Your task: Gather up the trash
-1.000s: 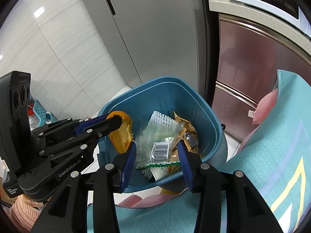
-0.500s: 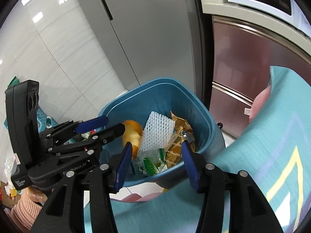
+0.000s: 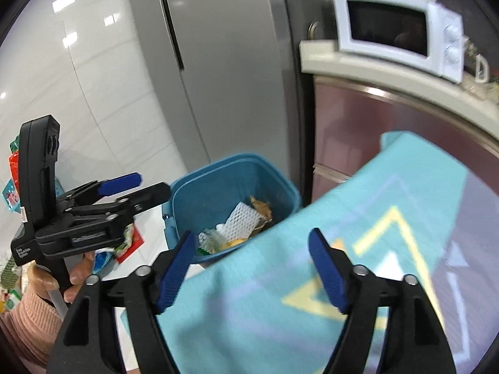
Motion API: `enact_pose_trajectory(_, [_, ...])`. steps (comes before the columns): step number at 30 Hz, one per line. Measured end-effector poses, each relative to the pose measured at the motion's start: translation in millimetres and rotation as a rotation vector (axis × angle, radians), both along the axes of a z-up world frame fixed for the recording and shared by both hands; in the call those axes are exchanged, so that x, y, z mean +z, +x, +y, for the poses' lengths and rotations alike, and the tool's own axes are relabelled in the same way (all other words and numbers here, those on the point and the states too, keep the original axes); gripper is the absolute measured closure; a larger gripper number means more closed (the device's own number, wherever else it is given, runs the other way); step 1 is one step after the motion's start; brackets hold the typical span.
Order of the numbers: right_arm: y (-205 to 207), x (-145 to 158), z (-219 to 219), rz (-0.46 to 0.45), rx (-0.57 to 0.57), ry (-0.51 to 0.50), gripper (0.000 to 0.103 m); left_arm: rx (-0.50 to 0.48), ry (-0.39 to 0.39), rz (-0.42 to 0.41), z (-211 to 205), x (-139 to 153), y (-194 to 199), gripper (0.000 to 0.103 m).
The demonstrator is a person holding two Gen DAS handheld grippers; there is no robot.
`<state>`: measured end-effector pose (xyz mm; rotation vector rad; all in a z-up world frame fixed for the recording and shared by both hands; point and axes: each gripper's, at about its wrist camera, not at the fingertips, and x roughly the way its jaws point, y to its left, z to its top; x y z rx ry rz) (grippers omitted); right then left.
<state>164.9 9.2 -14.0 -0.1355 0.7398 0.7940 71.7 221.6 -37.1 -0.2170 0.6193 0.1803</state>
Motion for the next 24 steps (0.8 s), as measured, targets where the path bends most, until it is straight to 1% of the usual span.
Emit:
enact_pose_trajectory(1, [-7.2,3.3,-8.8,-0.028,-0.015,0.005,0.019,-0.009,0.012,-0.02,-7.1,4.0,-6.0,0.006])
enact_pose_trajectory(3, [-19.5,7.0,-24.2,-0.07,-0.048,0.009,0.012,-0.023,0.036,-0.049,-22.1,10.3,-15.9,0.006])
enact_pose_trajectory(6, [-37.2,9.2,-48.6,-0.134,-0.113,-0.005,0.007,-0.029,0.069,-0.085,-44.1,17.4,-30.5,0.006])
enact_pose_trajectory(7, [-43.5,10.0,-58.2,-0.156,-0.141,-0.007,0.007,-0.031,0.076,-0.095,-53.0,19.2,-35.0,0.006])
enact_pose_trajectory(9, [-52.6,10.6,-75.1,-0.179,-0.188,-0.003,0.007,-0.039,0.078,-0.113,-68.3,21.3,-41.6,0.006])
enact_pose_trajectory(11, [-61.0,12.6,-91.8,-0.199,-0.236,0.007,0.007,-0.044,0.098,-0.134,-84.2,23.3,-48.2,0.006])
enact_pose_trajectory(14, [-70.7,13.8,-117.2,-0.232,-0.308,0.023,0.007,-0.071,0.121,-0.18,-112.4,28.5,-60.0,0.006])
enact_pose_trajectory(17, [-86.3,15.4,-141.8,-0.273,-0.387,0.021,0.007,-0.092,0.135,-0.209,-134.3,33.8,-67.1,0.006])
enact_pose_trajectory(21, [-104.9,15.8,-165.4,-0.307,-0.471,0.018,0.007,-0.118,0.155,-0.268,-164.1,39.5,-77.5,0.006])
enact_pose_trajectory(24, [-116.9,15.5,-178.8,-0.347,-0.531,0.008,0.007,-0.13,0.165,-0.289,-182.2,40.8,-81.0,0.006])
